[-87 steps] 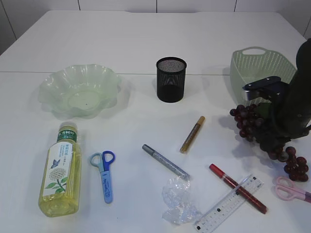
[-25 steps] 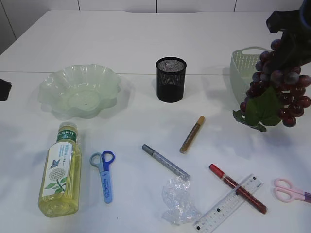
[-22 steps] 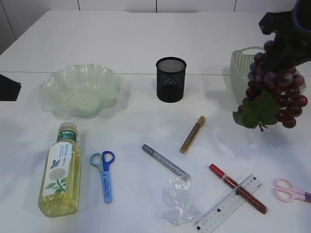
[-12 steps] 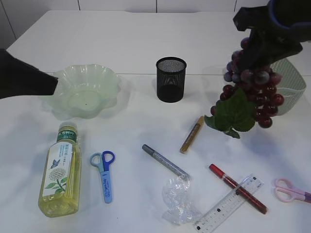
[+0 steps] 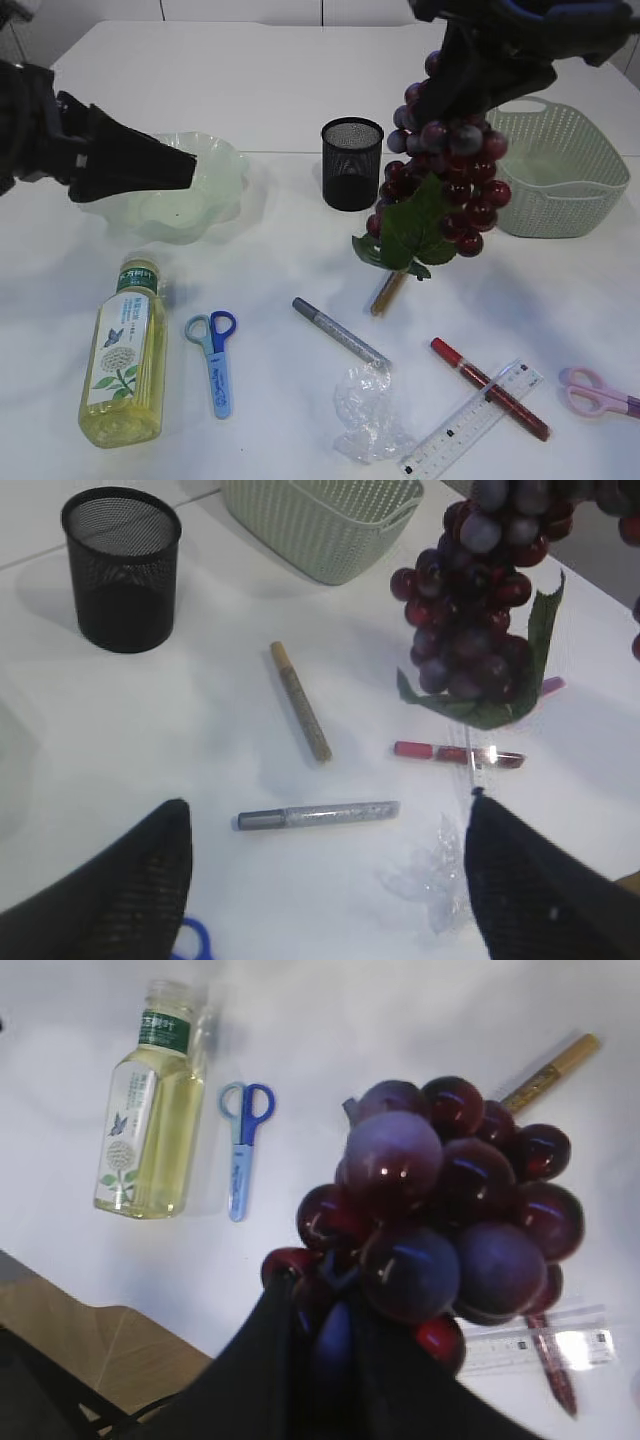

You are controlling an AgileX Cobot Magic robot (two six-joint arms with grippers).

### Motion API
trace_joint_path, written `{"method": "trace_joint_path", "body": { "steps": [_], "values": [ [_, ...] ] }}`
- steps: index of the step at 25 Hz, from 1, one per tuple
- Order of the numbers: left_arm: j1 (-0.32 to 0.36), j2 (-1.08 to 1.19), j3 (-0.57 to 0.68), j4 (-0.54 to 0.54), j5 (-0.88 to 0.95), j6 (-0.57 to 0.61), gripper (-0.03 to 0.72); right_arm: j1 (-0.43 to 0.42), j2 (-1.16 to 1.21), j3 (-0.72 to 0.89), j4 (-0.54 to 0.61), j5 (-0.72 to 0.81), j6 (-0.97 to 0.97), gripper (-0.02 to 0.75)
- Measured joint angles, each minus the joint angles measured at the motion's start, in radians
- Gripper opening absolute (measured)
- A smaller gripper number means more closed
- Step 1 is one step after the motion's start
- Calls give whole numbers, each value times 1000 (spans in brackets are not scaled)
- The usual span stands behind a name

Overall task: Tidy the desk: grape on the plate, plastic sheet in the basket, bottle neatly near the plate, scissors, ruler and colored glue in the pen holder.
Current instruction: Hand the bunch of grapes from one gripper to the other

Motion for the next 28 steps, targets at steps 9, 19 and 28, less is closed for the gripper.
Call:
{"method": "trace_joint_path", "body": {
  "steps": [9, 19, 28],
  "values": [
    [-112, 107, -20, -131, -15, 140, 622, 23, 0, 0, 80, 0, 8, 89],
    [-210, 206, -143, -154, -12, 149, 622, 46, 0, 0, 166, 0, 10, 88],
    [-212, 219, -156, -164, 27, 151, 622, 63, 0, 0, 209, 0, 12, 88]
  ]
}}
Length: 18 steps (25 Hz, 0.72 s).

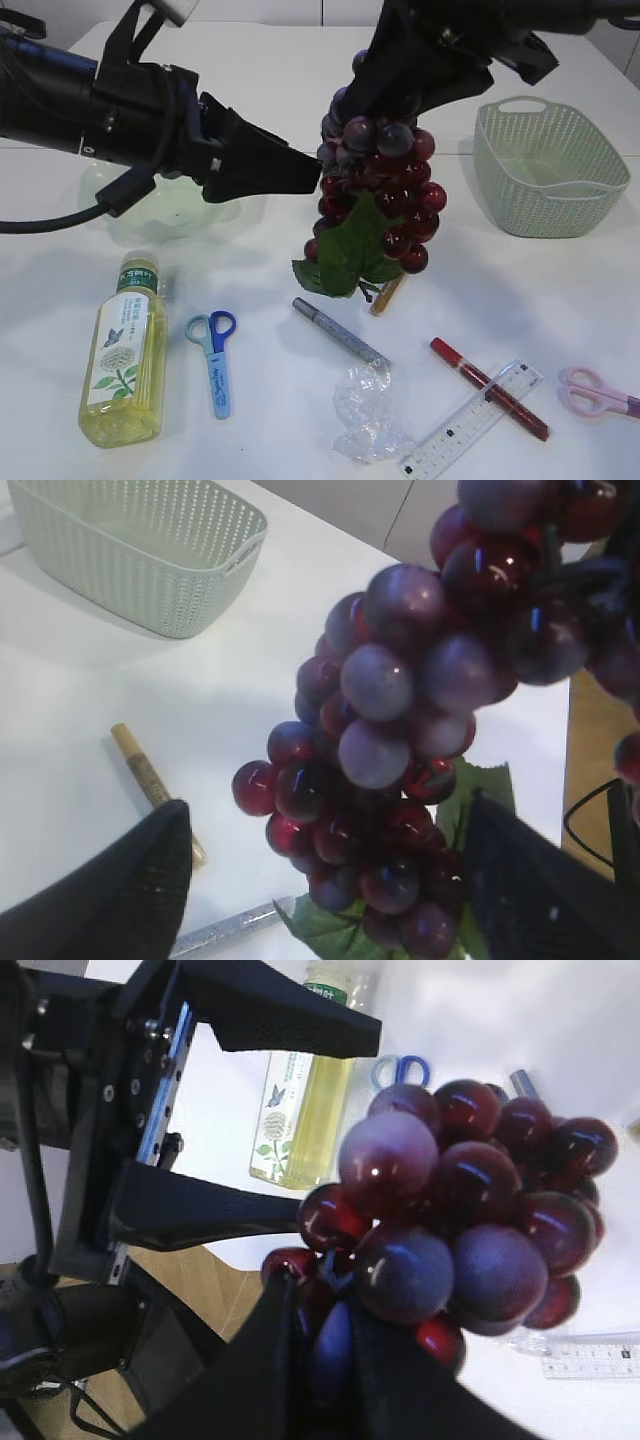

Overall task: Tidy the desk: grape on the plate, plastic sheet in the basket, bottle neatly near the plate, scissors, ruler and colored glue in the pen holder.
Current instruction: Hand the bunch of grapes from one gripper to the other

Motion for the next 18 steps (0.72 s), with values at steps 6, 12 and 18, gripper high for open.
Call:
{"method": "trace_joint_path", "body": {
  "steps": [6, 12, 18],
  "values": [
    [0, 0, 0, 0, 15, 0, 622, 7, 0, 0, 30, 0, 0, 87],
    [-44, 0, 0, 0, 14, 10, 622, 15, 0, 0, 43, 0, 0, 87],
    [-80, 24, -1, -11, -18, 16, 622, 15, 0, 0, 53, 0, 0, 87]
  ]
}}
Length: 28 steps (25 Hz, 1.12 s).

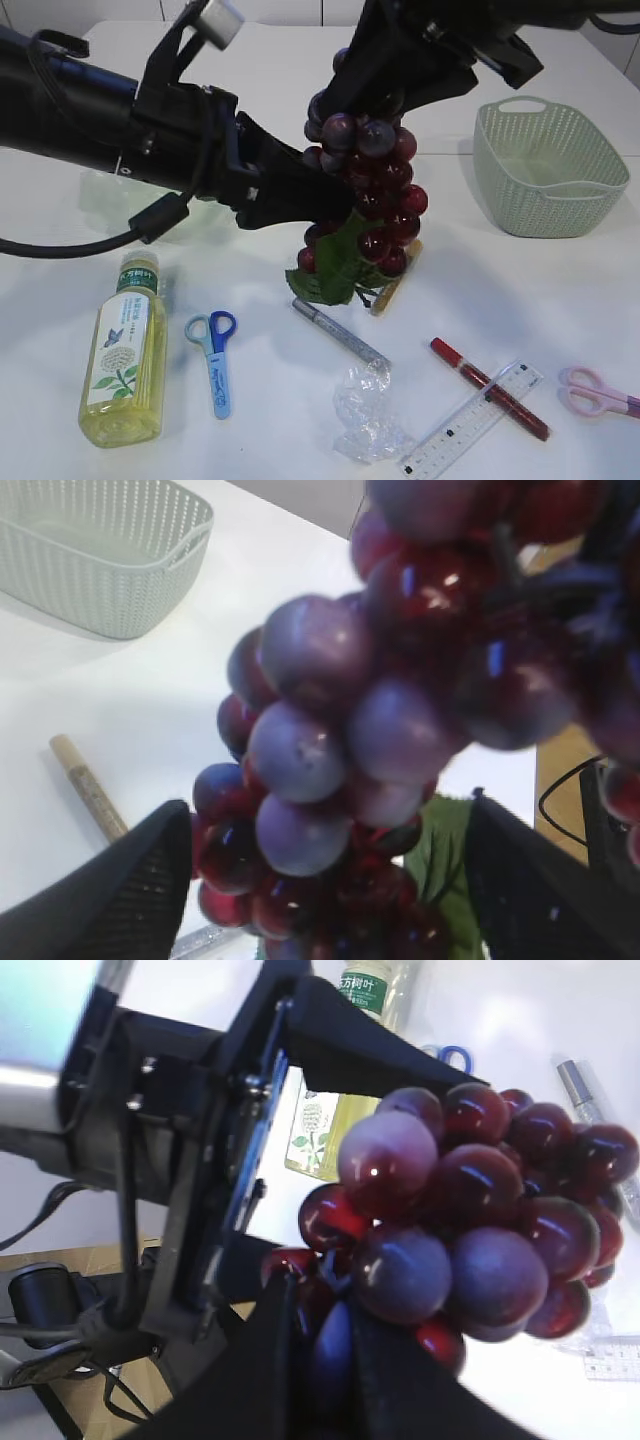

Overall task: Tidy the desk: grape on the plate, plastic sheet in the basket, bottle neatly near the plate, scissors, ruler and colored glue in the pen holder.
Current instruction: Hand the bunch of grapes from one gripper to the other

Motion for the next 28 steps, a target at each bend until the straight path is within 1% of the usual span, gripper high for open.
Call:
{"method": "trace_joint_path", "body": {
  "steps": [10, 13, 17, 20, 23, 24, 26, 28],
  "values": [
    [0, 60, -34, -66, -2, 32, 622, 23, 0, 0, 2, 0, 0, 87],
    [0, 60, -34, -90, 32, 39, 621, 23, 0, 0, 2, 0, 0, 87],
    [-13, 62, -34, -111, 55, 51, 620, 23, 0, 0, 4, 0, 0, 87],
    [-24, 62, -34, -113, 51, 55, 602, 23, 0, 0, 5, 0, 0, 87],
    [-26, 62, -34, -113, 44, 59, 539, 23, 0, 0, 7, 0, -2, 87],
    [-28, 62, -34, -113, 41, 59, 503, 23, 0, 0, 11, -2, -4, 87],
    [-29, 62, -34, -118, 37, 59, 422, 23, 0, 0, 16, -3, -4, 87],
    [-30, 62, -34, -122, 33, 59, 314, 23, 2, 0, 16, -3, -4, 87]
  ]
}}
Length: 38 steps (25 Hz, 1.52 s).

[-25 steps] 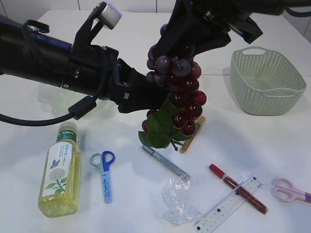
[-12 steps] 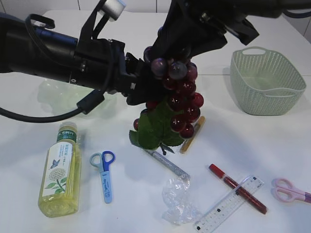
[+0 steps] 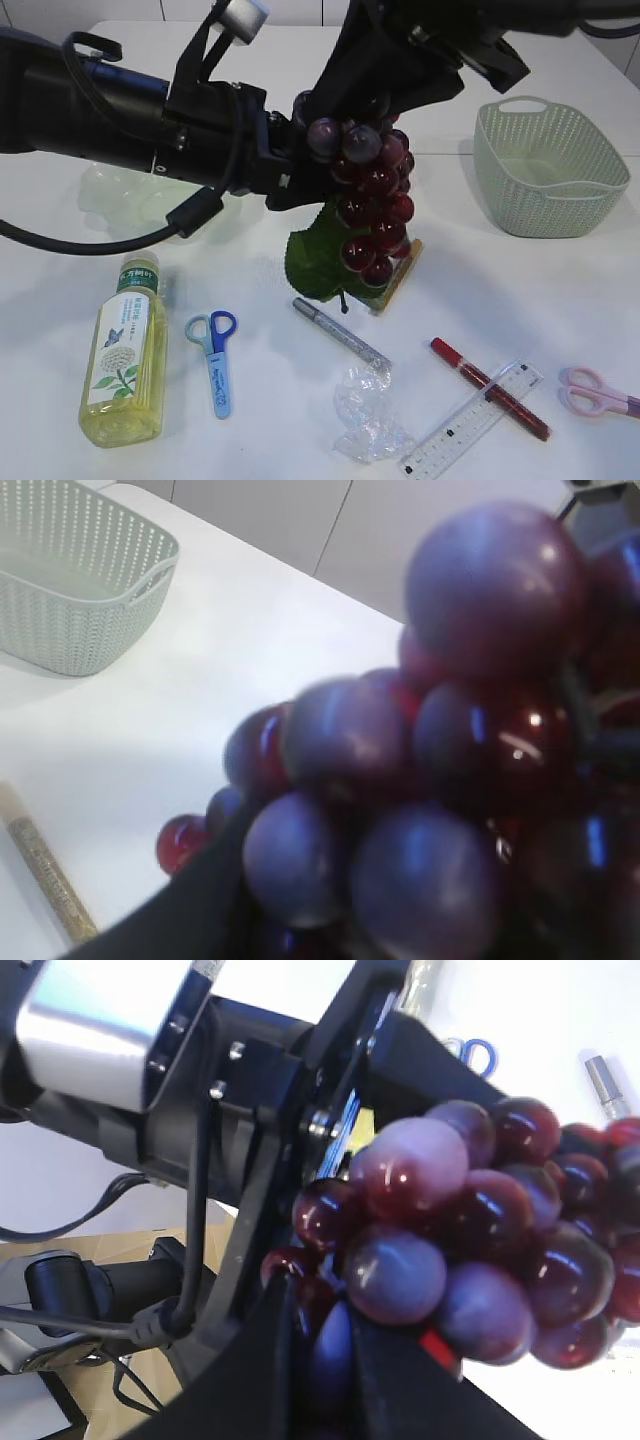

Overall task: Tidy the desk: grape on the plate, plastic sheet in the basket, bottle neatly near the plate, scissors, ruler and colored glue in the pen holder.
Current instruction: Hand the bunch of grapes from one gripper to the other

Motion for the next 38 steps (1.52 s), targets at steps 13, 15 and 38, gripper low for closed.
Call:
{"method": "trace_joint_path", "body": {
  "steps": [13, 15, 38],
  "values": [
    [-1, 0, -5, 56, -1, -10, 80, 0, 2, 0, -12, 2, 0, 90],
    [-1, 0, -5, 57, -1, -10, 77, 0, 2, 0, -12, 4, 0, 90],
    [2, 2, -5, 118, -35, -36, 69, 0, 2, 0, 39, 2, 10, 519]
  ]
}}
